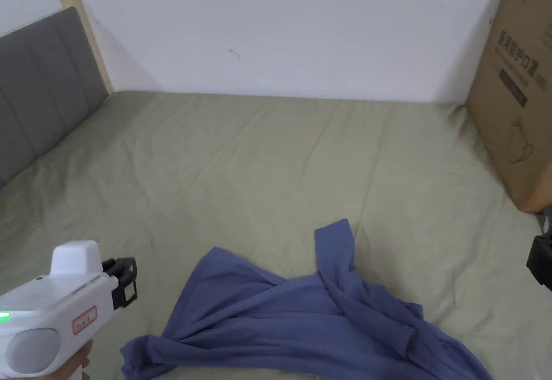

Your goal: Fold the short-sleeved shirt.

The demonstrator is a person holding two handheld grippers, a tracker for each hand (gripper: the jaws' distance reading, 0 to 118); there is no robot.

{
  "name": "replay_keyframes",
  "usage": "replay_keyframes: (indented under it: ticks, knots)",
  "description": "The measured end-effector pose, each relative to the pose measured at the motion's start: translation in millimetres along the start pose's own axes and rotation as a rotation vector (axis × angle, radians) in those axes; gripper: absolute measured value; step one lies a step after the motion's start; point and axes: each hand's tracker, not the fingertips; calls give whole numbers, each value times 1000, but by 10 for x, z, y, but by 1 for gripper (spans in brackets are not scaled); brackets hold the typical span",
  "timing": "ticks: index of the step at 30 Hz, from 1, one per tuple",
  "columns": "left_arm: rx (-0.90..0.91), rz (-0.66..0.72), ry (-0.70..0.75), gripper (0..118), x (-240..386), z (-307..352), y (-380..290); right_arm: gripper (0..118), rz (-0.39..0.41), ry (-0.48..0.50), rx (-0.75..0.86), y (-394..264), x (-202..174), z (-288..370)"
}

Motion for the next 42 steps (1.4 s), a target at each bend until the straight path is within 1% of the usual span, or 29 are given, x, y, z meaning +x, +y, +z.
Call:
replay_keyframes:
  ticks: [1, 2, 3, 4, 6, 7, 10, 12, 13, 15, 16, 17, 18, 19, 20, 21, 23, 25, 27, 28, 29, 30, 31, 32, 34, 37, 40, 42]
  knots:
    - [-18, 23, 2, 24, -65, -81, -80, 0, 3, 6, -4, -9, -10, -24]
    - [-61, 50, 21, 56, -45, -92, -138, 0, 6, 11, -8, -21, -23, -49]
    - [-136, 78, 31, 56, -94, -183, -192, 0, 11, 13, -12, -10, -90, -32]
    - [-201, 100, 41, 64, -154, -298, -254, 0, 16, 19, -18, -12, -127, -39]
    - [-242, 144, 63, 94, -210, -449, -410, 0, 17, 30, -30, -36, -158, -75]
    - [-270, 139, 66, 101, -237, -515, -483, 0, 18, 35, -37, -34, -205, -78]
    - [-341, 119, 91, 100, -318, -702, -700, 0, 31, 40, -55, -72, -257, -124]
    - [-355, 121, 114, 99, -355, -838, -801, 0, 40, 48, -70, -82, -295, -153]
    - [-379, 124, 134, 97, -371, -911, -845, 0, 42, 50, -76, -96, -305, -166]
    - [-395, 130, 147, 80, -359, -1004, -896, 0, 47, 52, -87, -111, -326, -192]
    - [-395, 134, 144, 68, -368, -1050, -921, 0, 50, 52, -94, -123, -337, -208]
    - [-401, 145, 129, 43, -375, -1078, -940, 0, 53, 52, -100, -136, -344, -224]
    - [-412, 170, 88, 24, -455, -1181, -996, 0, 55, 54, -110, -150, -352, -246]
    - [-403, 224, 18, 12, -464, -1198, -1001, 0, 53, 56, -117, -163, -361, -274]
    - [-395, 249, 4, 10, -454, -1194, -994, 0, 51, 59, -122, -179, -368, -302]
    - [-391, 220, 51, 9, -425, -1174, -979, 0, 52, 64, -133, -199, -382, -339]
    - [-349, 171, 50, 7, -363, -1108, -948, 0, 55, 80, -163, -249, -421, -451]
    - [-334, 172, 47, 7, -357, -1030, -921, 0, 41, 124, -222, -326, -482, -627]
    - [-313, 183, 34, 7, -349, -940, -895, 4, 23, 188, -300, -406, -569, -865]
    - [-302, 194, 26, 7, -357, -913, -880, 17, 15, 212, -339, -467, -622, -1022]
    - [-295, 200, 21, 7, -354, -883, -851, 49, -5, 253, -378, -524, -683, -1170]
    - [-291, 204, 17, 7, -353, -866, -839, 75, -9, 275, -417, -574, -746, -1311]
    - [-287, 208, 13, 7, -350, -849, -831, 96, -19, 314, -460, -653, -827, -1487]
    - [-283, 212, 8, 7, -347, -837, -827, 107, -35, 353, -507, -728, -914, -1647]
    - [-278, 209, 2, 7, -360, -781, -838, 107, -63, 383, -574, -885, -1106, -1958]
    - [-276, 207, -7, 7, -355, -785, -825, 107, -41, 406, -673, -1135, -1380, -2383]
    - [-278, 209, -12, 7, -356, -802, -806, 107, 23, 412, -777, -1334, -1659, -2610]
    - [-279, 211, -14, 7, -429, -839, -807, 101, 65, 429, -835, -1468, -1778, -2720]
